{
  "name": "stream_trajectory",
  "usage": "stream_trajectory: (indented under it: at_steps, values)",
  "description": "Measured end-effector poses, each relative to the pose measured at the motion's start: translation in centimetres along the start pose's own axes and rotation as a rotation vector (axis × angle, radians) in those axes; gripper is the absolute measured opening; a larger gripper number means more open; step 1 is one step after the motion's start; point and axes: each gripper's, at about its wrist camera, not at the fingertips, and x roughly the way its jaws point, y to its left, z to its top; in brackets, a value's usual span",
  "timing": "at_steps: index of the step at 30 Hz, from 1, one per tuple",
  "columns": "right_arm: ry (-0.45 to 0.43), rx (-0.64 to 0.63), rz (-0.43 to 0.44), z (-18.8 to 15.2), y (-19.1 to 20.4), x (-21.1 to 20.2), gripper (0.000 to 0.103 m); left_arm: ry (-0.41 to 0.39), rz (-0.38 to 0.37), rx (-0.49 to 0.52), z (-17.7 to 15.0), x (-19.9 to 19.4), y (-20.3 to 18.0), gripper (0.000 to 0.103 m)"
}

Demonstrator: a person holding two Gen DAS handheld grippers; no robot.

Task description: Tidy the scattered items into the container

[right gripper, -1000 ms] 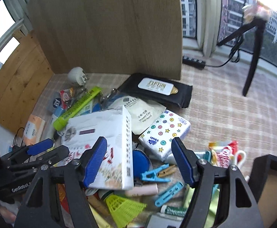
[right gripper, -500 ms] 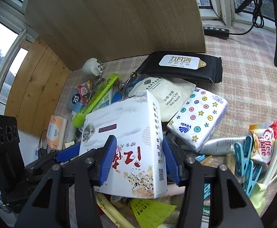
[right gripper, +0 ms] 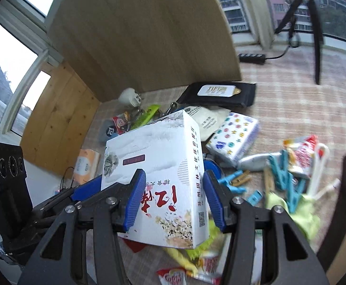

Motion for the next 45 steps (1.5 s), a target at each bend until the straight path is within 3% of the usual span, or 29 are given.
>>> stream_trajectory:
  at_steps: [9,18,27,30,34,40,45]
  values:
    - [-0.134,0.091,-0.07,-4.7,-4.1,-10.0,0.05,0.0,-0.094,0.175,-3.4,-1.4,-9.6,0.057]
    - [-0.218,0.256,-0.22,-12.3,-13.0,-20.0,0.05,0.102,-0.236,0.353,-9.4,1.1,-21.1,0.057]
    - [-0.268,0.373,-0.336,-18.4,-18.9,-25.8,0.051,0.169,-0.305,0.502,-14.1,1.6,-29.6,0.056]
    - [-0.306,0.37,-0.417,-19.1,-19.4,-27.2,0.052,0.148,-0.3,0.532,-14.6,1.0,-30.4,0.056]
    - [-0.325,0.358,-0.425,-18.9,-19.2,-27.8,0.052,0.141,-0.294,0.51,-14.1,1.1,-30.0,0.056]
    - [-0.299,0.293,-0.375,-17.3,-17.6,-25.9,0.052,0.102,-0.243,0.452,-12.6,0.8,-27.0,0.056]
    - [-0.249,0.186,-0.295,-14.6,-14.7,-22.9,0.052,0.061,-0.159,0.355,-10.3,-0.2,-21.2,0.056]
